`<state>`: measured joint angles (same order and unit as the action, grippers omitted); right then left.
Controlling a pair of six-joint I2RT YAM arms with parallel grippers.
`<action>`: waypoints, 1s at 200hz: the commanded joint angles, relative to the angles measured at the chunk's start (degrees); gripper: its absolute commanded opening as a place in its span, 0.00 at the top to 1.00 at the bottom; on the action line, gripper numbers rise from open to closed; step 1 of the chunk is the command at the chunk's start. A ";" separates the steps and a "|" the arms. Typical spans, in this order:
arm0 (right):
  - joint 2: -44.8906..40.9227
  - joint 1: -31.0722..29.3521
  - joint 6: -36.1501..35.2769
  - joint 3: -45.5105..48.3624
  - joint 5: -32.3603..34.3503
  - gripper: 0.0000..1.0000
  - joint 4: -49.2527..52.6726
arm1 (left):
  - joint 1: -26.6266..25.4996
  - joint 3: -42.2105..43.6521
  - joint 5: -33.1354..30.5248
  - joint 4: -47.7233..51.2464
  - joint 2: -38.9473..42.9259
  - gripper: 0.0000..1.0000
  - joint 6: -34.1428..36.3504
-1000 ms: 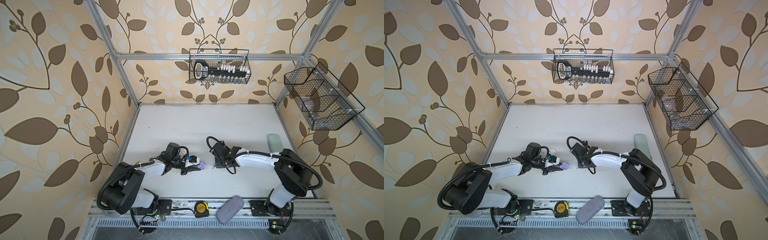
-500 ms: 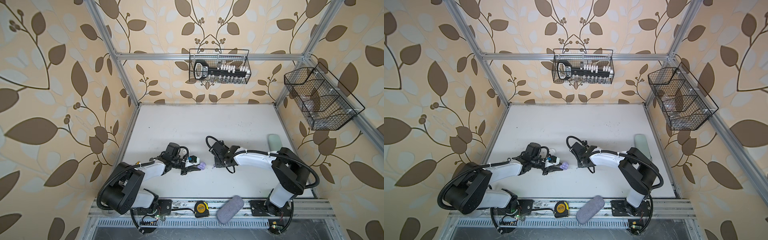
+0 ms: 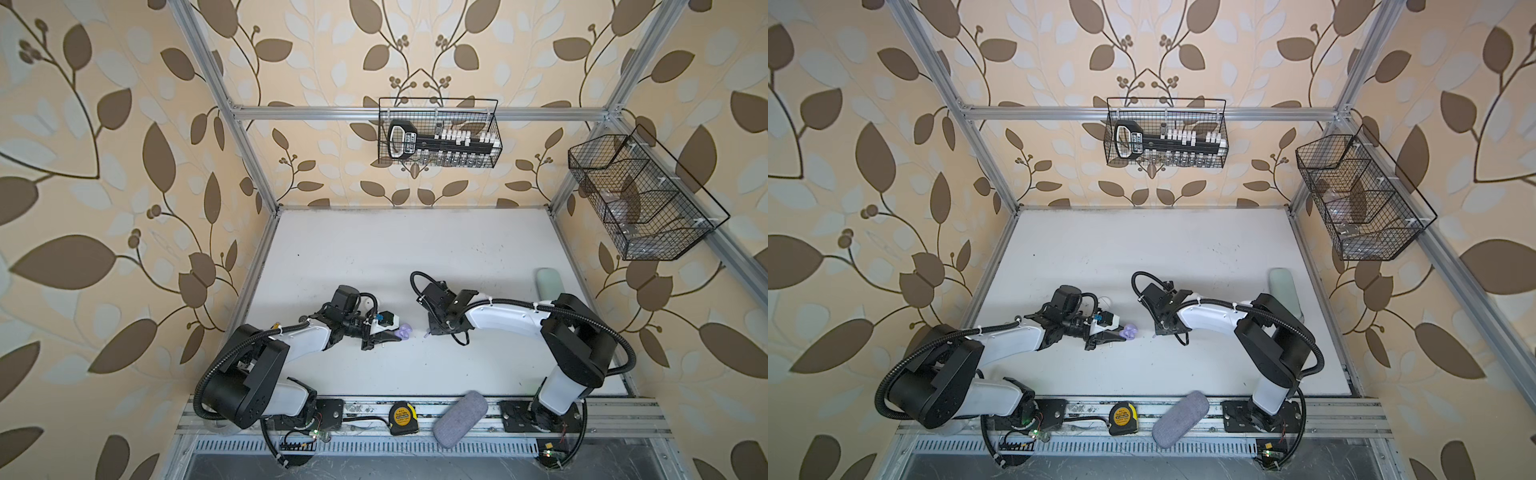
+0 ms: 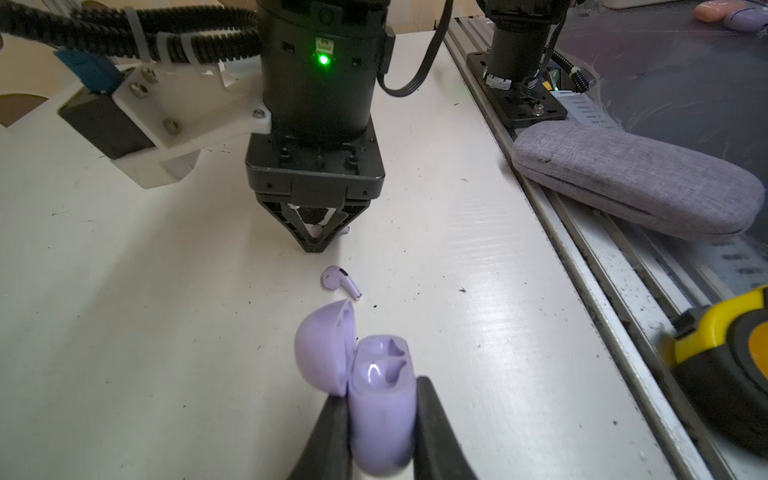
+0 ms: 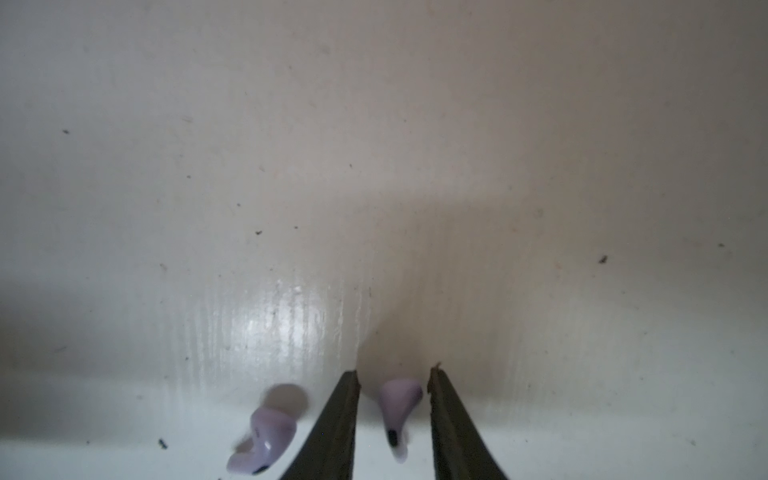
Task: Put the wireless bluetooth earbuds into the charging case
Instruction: 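Lower the right gripper around the stem of one lavender earbud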
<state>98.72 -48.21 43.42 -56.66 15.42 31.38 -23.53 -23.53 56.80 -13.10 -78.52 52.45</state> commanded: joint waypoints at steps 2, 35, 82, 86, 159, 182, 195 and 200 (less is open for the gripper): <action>1.30 0.22 -0.20 -1.65 -0.40 0.69 1.91 | 0.50 0.03 1.30 0.49 0.04 1.00 1.16; 1.56 0.26 0.00 -1.90 -0.57 0.69 2.53 | 0.50 0.15 1.30 0.46 0.17 1.00 1.23; 2.56 0.32 -0.15 -2.87 -0.84 0.68 3.56 | 0.50 0.26 1.30 0.45 0.22 1.00 1.29; 2.58 0.33 -0.24 -2.92 -0.90 0.69 3.65 | 0.50 0.23 1.30 0.49 0.22 1.00 1.33; 3.15 0.44 0.03 -3.29 -1.10 0.74 4.50 | 0.50 0.33 1.36 0.55 0.44 1.00 1.43; 3.13 0.36 -0.04 -3.45 -1.09 0.74 4.91 | 0.50 0.32 1.34 0.53 0.43 1.00 1.31; 3.07 0.33 -0.08 -3.37 -1.14 0.73 5.19 | 0.50 0.29 1.32 0.53 0.42 1.00 1.30; 3.05 0.31 -0.21 -3.32 -1.18 0.73 5.27 | 0.50 0.28 1.30 0.58 0.44 1.00 1.40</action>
<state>100.60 -47.99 43.40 -58.65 14.55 34.02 -23.53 -23.49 56.80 -13.08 -78.52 52.53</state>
